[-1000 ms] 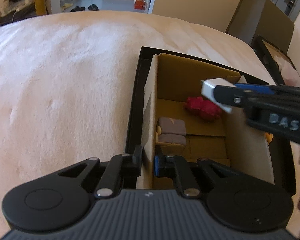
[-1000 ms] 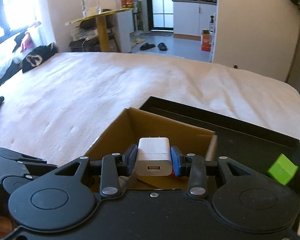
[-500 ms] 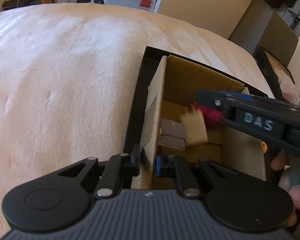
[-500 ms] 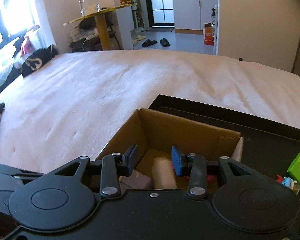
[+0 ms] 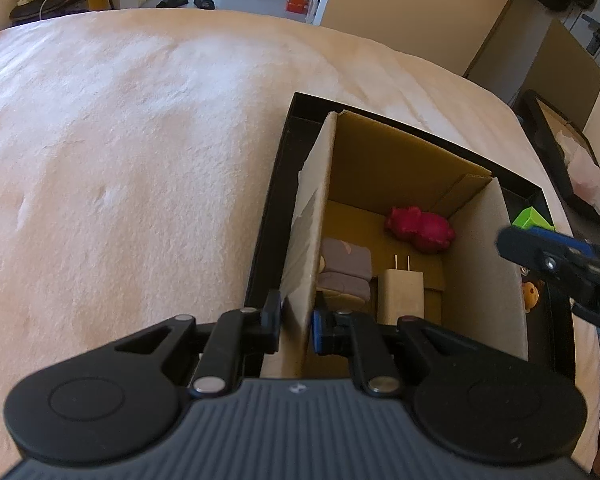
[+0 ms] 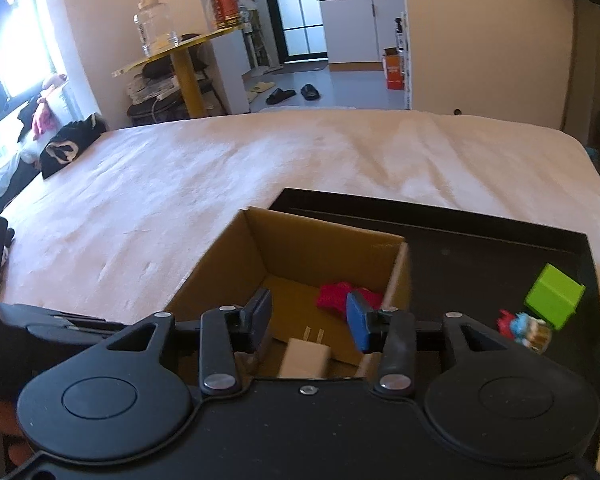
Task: Organize rigid objects
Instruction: 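Move the open right gripper back over the tray to the brown-haired doll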
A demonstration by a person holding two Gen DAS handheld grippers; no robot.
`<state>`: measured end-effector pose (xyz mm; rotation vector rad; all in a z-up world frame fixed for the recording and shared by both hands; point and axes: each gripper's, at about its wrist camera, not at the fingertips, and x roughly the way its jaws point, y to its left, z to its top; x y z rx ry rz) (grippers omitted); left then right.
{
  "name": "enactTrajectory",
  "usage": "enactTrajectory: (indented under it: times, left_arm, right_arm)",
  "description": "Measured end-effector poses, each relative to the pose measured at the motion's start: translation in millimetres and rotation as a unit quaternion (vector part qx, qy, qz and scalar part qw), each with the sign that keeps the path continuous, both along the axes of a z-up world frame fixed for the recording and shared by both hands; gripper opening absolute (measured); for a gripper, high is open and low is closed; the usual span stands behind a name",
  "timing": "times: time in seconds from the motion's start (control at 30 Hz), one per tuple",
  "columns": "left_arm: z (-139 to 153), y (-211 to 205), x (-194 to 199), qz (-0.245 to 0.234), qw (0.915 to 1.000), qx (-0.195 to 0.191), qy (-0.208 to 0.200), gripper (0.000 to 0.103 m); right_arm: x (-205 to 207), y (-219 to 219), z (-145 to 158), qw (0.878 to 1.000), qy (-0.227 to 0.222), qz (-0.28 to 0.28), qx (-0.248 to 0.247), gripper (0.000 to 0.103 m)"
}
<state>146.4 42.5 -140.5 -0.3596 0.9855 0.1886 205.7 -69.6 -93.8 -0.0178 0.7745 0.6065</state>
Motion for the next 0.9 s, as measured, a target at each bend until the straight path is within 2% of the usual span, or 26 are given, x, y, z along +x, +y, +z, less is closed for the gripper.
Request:
enactTrajectory:
  times: [0.2,0.47,0.53,0.6,0.7,0.8,0.9]
  left_arm:
    - [4,-5,0,0.003,0.9999,0.01,-0.001,0.014]
    - [11,-19,7,-0.022,0.9985,0.049,0.003,0.016]
    - [10,-23,11,-0.028,0.998,0.055,0.014,0.023]
    - [10,-26,11,-0.033,0.9982,0.05,0.008,0.038]
    - [11,-33,12,-0.039,0.997,0.068,0.003,0.053]
    - [11,-37,13,-0.037,0.9964,0.076,0.003,0.062]
    - [13,-38,13,-0.031,0.996,0.084,0.004,0.064]
  right_arm:
    - [-2,-21,-6,1.0,-0.002,-0.019,-0.004,0.048]
    - [-2,-52,-20,0.999,0.005,-0.049,-0.004,0.051]
    - [0,-61,-25,0.998,0.006,-0.06,-0.007,0.054]
    - [2,-69,-31,0.998,0.008,-0.066,-0.008,0.054]
    - [5,-81,-40,0.997,0.013,-0.077,-0.011,0.054]
    - [7,-92,-46,0.996,0.015,-0.088,-0.009,0.054]
    - [9,-102,-53,0.995,0.021,-0.095,-0.007,0.054]
